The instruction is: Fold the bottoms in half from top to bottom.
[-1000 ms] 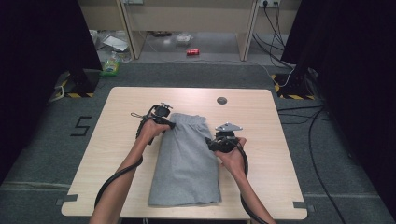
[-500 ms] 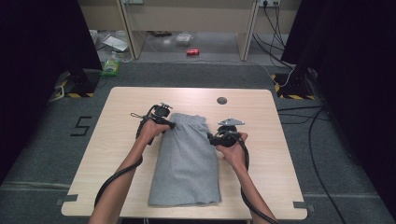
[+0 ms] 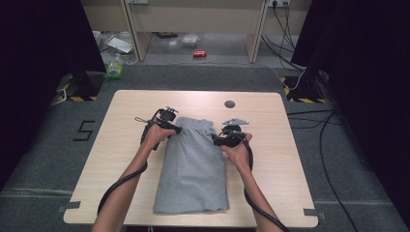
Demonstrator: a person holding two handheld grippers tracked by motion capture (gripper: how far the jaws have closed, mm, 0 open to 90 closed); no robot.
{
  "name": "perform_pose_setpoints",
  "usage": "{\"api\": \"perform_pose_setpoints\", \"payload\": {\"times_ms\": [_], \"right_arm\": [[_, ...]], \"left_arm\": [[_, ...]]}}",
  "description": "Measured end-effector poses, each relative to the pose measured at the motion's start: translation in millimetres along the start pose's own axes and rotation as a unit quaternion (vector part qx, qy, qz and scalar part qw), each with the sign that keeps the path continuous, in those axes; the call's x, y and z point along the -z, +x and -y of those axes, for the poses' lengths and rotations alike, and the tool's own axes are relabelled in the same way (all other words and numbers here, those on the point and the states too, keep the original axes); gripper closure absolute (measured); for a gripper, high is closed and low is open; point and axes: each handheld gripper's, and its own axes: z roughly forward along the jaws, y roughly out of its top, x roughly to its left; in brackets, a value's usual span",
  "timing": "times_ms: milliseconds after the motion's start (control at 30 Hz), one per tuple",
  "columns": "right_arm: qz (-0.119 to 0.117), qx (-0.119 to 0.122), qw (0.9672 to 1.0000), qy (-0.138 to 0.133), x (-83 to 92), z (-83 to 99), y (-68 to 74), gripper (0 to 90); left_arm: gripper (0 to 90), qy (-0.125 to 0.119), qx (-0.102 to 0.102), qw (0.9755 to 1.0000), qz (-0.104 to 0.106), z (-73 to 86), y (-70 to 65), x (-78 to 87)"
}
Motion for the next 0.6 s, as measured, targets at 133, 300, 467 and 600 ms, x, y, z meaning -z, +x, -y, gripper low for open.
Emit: {"api": "perform_pose_setpoints", "payload": {"times_ms": [133, 300, 467, 600], "right_arm": [[0.001, 0.003, 1.0, 0.009, -9.9, -3.0, 1.3, 38.0], [0.004, 0.001, 0.9999, 0.015, -22.0, -6.7, 0.2, 37.8], [0.008, -0.005, 0.9998, 0.019, -32.0, -9.9, 0.4, 37.8], [0.009, -0.004, 0.9995, 0.031, -41.6, -11.0, 1.9, 37.9]], "left_arm": [[65.6, 0.001, -0.001, 1.0, 0.001, -0.2, 0.4, 0.0], [65.6, -0.002, 0.0, 1.0, 0.0, 0.7, 0.1, 0.1], [65.6, 0.001, 0.001, 1.0, -0.001, 0.0, 0.0, 0.1], [65.7, -0.001, 0.002, 1.0, -0.001, 0.3, -0.3, 0.1]]}}
